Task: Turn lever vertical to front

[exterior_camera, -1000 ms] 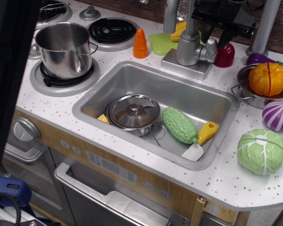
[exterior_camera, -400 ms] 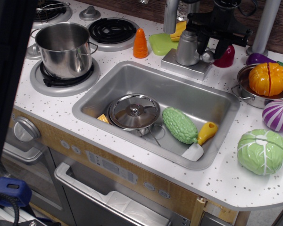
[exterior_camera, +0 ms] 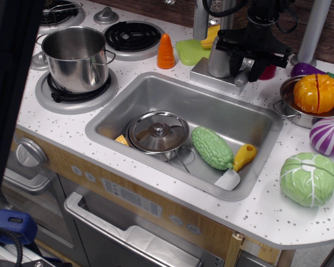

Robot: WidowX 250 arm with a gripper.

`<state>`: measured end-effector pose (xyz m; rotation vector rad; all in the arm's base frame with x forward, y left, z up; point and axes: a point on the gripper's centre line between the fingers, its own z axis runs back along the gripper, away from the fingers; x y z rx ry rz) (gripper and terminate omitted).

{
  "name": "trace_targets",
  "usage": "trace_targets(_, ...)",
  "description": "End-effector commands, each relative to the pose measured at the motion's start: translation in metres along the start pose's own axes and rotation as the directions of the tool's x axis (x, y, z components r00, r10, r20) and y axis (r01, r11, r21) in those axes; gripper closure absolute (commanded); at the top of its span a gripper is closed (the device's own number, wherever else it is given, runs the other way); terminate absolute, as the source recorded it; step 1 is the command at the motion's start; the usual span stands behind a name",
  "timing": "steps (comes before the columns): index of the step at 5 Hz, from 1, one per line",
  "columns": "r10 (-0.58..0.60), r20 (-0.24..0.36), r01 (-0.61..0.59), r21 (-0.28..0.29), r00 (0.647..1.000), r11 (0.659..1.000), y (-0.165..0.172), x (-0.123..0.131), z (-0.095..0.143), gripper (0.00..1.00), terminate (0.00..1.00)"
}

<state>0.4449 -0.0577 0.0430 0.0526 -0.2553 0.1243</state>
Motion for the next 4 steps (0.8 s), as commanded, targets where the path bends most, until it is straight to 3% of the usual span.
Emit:
trace_targets(1, -0.021, 0.026, 0.022, -0.041, 0.999, 0.999, -0.022, 0.0, 0.013, 0.0, 0.0)
trace_targets(3, -0.049, -0.04, 0.051, 0.052, 0.998, 0.997, -0.016, 0.003, 0.051, 0.0, 0.0)
trace_targets(4, -0.051, -0.071, 0.057, 0.096, 0.996, 0.994, -0.016, -0.006, 0.069, 0.0, 1.0)
